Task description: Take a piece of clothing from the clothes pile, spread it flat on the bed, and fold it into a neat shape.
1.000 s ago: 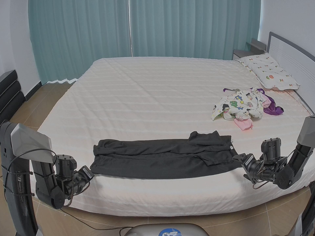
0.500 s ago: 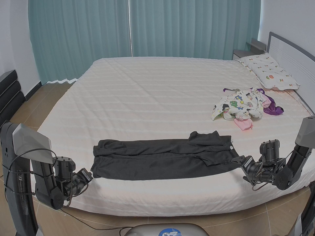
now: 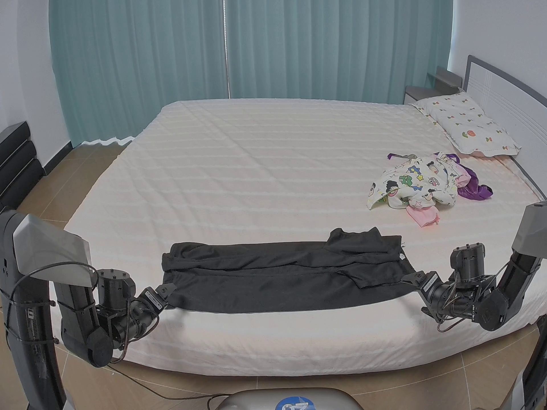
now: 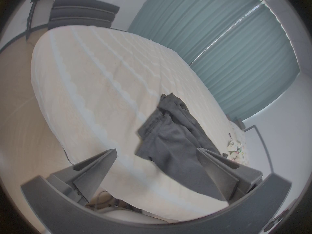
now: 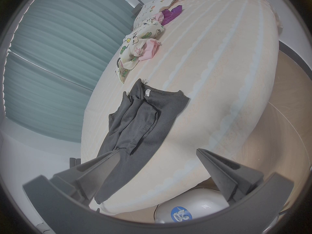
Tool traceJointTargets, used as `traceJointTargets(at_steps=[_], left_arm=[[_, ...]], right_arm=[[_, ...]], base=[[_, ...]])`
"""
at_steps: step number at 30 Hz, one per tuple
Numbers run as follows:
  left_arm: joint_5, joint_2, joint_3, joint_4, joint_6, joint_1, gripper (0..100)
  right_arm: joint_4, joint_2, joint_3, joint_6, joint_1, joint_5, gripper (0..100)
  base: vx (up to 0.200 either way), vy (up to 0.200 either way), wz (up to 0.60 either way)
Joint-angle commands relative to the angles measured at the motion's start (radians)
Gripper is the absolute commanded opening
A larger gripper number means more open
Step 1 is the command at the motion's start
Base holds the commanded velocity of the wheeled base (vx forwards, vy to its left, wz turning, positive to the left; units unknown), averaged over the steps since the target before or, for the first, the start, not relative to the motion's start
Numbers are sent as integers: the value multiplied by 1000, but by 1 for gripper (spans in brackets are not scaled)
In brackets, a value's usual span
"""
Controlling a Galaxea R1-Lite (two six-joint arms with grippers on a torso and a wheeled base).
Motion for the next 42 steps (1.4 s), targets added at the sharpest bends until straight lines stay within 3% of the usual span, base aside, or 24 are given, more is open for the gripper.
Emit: traceJointTargets(at_steps=[1, 23, 28, 34, 35, 42], left_arm=[[-5, -9, -18, 2, -48, -77, 100], [10, 71, -90, 2, -43, -91, 100], [70, 96, -130, 3, -40, -91, 100], [73, 99, -146, 11, -40, -91, 100], [75, 102, -144, 11, -39, -91, 0], [93, 111, -129, 9, -11, -90, 0]], right_arm=[[0, 4, 1, 1, 7, 1, 100], [0, 7, -1, 1, 15, -1, 100], [0, 16, -1, -1, 17, -4, 100], [-2, 25, -1, -1, 21, -7, 100], [-2, 25, -1, -1, 21, -8, 100], [-2, 27, 13, 2, 24, -7, 100]], base=[[0, 0, 0], [0, 0, 0], [0, 0, 0], [0, 0, 0], [0, 0, 0], [0, 0, 0]])
